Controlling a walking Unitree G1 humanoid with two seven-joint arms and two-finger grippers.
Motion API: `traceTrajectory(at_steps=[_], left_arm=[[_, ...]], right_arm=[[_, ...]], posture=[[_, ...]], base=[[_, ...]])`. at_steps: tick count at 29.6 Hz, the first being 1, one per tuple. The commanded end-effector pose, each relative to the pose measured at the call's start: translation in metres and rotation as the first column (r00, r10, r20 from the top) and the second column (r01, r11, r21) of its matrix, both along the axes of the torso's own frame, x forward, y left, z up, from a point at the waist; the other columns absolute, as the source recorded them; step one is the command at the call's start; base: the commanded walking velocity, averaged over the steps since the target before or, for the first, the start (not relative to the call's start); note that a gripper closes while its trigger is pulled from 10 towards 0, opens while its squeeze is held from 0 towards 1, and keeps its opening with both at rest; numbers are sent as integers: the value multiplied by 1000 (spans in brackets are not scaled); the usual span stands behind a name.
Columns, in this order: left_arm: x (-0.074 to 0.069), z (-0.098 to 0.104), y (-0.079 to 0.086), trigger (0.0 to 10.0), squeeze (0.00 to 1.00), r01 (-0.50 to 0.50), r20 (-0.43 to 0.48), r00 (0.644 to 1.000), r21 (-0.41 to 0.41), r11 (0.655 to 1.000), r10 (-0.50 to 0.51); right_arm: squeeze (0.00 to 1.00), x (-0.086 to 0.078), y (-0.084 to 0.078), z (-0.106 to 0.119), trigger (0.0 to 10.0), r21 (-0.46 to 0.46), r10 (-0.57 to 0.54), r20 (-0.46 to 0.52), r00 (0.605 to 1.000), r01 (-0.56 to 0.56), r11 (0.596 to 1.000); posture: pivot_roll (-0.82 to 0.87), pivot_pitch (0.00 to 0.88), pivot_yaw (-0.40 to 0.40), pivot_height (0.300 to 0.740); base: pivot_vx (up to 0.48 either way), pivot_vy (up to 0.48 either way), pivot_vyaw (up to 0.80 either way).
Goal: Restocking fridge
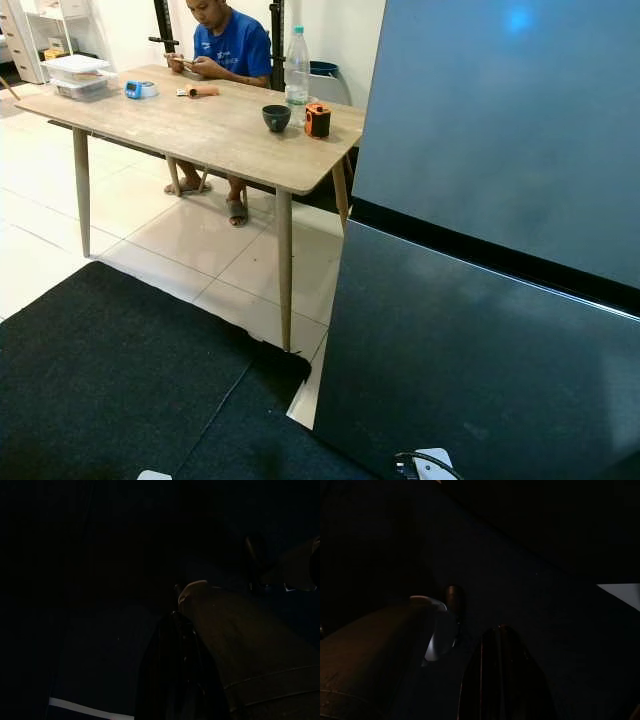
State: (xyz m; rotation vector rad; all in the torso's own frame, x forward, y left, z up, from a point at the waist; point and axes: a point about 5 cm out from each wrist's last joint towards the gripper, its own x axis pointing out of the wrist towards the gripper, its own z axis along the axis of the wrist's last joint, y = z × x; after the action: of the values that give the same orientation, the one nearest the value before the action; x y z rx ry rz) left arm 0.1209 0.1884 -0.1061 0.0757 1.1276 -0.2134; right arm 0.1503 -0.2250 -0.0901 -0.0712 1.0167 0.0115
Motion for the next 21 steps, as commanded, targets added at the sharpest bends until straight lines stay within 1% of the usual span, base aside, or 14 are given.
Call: traceTrajectory(at_steps=[1, 2, 4, 6, 21], left_arm=[[-9, -3, -5, 10000, 0, 16, -31, 999, -1, 1000, -16], [-9, -3, -5, 10000, 0, 17, -30, 999, 0, 1000, -17], [-9, -3, -5, 10000, 0, 17, -30, 999, 0, 1000, -17], [-9, -3, -5, 10000, 0, 18, -30, 999, 0, 1000, -18], [-10, -4, -7, 10000, 0, 21, -33, 999, 1, 1000, -21]], right_arm=[[0, 2, -1, 1, 10000, 7, -11, 5, 1000, 10, 1000], [0, 1, 1, 0, 10000, 29, -1, 3, 1000, 1, 1000], [0, 0, 1, 0, 10000, 43, -9, 4, 1000, 8, 999], [0, 0, 3, 0, 10000, 67, 17, -6, 1000, -16, 998], [0, -3, 2, -1, 10000, 57, 16, -16, 1000, -15, 998]], posture=[[-64, 0, -49, 740], [-64, 0, -49, 740], [-64, 0, -49, 740], [-65, 0, -48, 740], [-68, 0, -47, 740]], base=[[0, 0, 0], [0, 0, 0], [0, 0, 0], [0, 0, 784], [0, 0, 781]])
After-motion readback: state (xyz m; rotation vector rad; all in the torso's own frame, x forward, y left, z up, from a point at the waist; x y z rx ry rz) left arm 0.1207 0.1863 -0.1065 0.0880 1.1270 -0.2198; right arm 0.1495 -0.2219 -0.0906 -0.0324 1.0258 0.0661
